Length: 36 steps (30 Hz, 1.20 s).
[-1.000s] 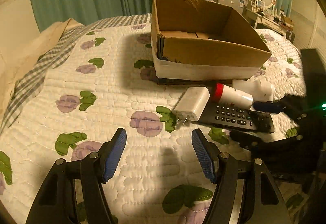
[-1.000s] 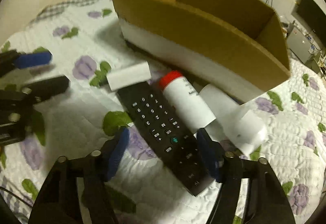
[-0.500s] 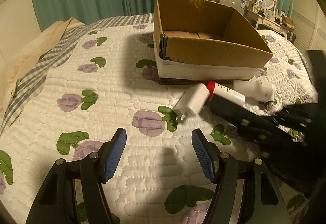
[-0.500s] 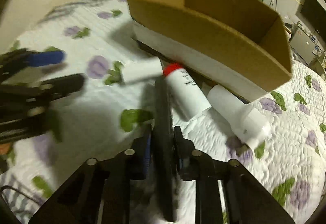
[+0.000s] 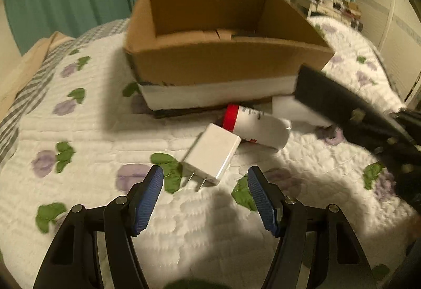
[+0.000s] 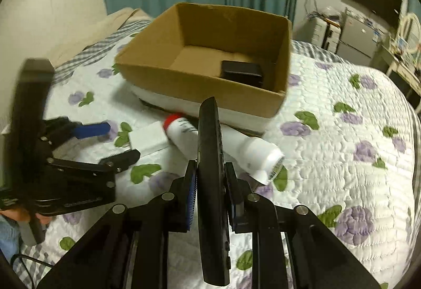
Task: Organize rigid objects
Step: 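Grasp the black remote with the right gripper while the left grasps the small white charger, then carry the charger and remote into the box and open both grippers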
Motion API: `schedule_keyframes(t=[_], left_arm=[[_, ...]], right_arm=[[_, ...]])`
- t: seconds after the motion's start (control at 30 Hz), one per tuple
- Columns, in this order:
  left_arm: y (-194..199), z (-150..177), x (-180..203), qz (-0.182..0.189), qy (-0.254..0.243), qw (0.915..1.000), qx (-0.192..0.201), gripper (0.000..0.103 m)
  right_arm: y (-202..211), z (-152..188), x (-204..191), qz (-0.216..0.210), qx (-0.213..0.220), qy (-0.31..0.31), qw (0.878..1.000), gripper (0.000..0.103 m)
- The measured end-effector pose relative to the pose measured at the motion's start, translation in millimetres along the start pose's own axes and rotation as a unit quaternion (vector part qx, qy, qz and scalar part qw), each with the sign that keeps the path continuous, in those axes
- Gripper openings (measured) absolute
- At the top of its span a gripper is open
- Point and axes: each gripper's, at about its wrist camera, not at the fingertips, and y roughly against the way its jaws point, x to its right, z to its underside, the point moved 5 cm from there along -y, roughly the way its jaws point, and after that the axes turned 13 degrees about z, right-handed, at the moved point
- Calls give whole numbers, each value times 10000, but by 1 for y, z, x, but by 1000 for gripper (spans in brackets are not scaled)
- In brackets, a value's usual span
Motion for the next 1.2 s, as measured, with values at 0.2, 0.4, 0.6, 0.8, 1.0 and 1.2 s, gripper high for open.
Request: schedule_keyframes(t=[0.2, 0.4, 0.6, 0.8, 1.0, 1.2], left_arm=[[-36, -7, -5, -21, -108, 9992, -382, 69], [-49, -15, -2, 41, -322, 9985, -437, 66], [-27, -8, 6, 73, -407, 9988, -265, 49], [38, -5, 26, 178, -401, 9986, 294, 43], [97, -46, 33, 473, -363, 9931, 1005, 26], [98, -86, 31, 572, -440, 9898, 1230, 23]], right_arm=[[-13, 1, 7, -76, -105, -265, 9996, 19], [-13, 4, 8, -95, -131, -264, 9995, 19], [-4, 3, 5, -67, -34, -241, 9997, 19], [23, -2, 3, -64, 194, -239, 9995, 19], [60, -32, 10, -28, 649, -239, 9976, 19], [70, -68, 20, 89, 1024, -241, 9944, 19]])
